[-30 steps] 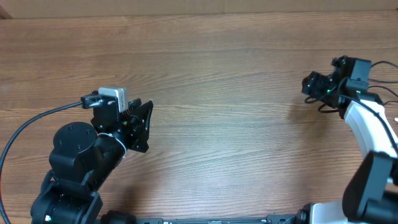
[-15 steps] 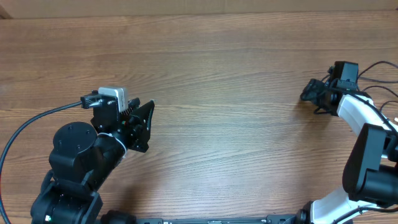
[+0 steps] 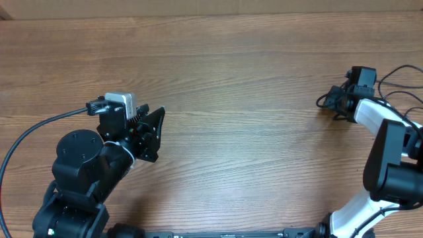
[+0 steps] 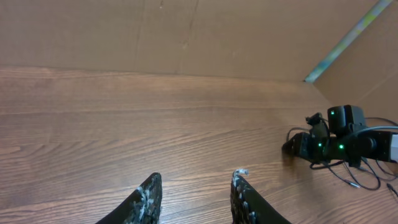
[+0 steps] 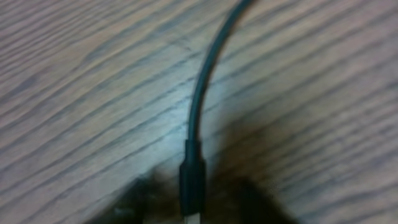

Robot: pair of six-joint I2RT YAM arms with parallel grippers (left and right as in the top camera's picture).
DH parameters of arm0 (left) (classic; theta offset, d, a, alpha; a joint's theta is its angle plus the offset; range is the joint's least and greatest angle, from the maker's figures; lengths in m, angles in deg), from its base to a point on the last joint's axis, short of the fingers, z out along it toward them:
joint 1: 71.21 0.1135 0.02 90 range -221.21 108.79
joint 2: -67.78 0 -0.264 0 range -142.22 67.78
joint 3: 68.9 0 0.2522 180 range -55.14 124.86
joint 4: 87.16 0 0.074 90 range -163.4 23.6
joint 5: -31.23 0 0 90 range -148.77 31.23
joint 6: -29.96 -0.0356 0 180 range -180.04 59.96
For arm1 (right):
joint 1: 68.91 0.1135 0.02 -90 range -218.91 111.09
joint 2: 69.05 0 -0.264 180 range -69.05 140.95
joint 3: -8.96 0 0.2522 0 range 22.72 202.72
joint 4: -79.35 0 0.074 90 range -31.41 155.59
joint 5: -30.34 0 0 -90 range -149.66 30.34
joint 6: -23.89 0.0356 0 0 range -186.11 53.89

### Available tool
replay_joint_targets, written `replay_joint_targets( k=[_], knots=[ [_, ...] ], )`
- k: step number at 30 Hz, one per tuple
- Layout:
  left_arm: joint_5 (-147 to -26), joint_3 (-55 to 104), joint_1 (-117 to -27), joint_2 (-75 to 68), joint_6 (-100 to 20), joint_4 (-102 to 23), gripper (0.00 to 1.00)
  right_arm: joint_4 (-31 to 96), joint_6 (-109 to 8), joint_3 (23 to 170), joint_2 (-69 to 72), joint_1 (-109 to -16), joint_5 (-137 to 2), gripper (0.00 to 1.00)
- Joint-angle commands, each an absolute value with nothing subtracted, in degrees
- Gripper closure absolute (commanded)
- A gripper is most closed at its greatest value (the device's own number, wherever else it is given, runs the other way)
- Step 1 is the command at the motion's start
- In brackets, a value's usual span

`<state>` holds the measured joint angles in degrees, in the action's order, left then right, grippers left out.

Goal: Untangle cables

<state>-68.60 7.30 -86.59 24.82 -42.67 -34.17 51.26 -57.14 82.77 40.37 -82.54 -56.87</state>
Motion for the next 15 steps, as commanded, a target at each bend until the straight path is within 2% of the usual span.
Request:
replay_joint_targets(
  k=[1, 8, 15],
  knots=[
    [-69.36, 8.67, -86.94, 25.17, -43.74, -34.28, 0.64, 51.07, -57.2, 82.75, 43.06, -82.54, -56.7, 0.96],
    [-70.54, 8.67, -86.94, 25.17, -43.76, -34.22, 0.6, 53.97, -56.94, 85.44, 40.96, -84.75, -56.72, 0.96],
    [-74.56, 8.67, -86.96, 25.17, -43.74, -34.5, 0.59, 50.52, -56.94, 94.23, 38.84, -94.21, -56.74, 0.96]
  ],
)
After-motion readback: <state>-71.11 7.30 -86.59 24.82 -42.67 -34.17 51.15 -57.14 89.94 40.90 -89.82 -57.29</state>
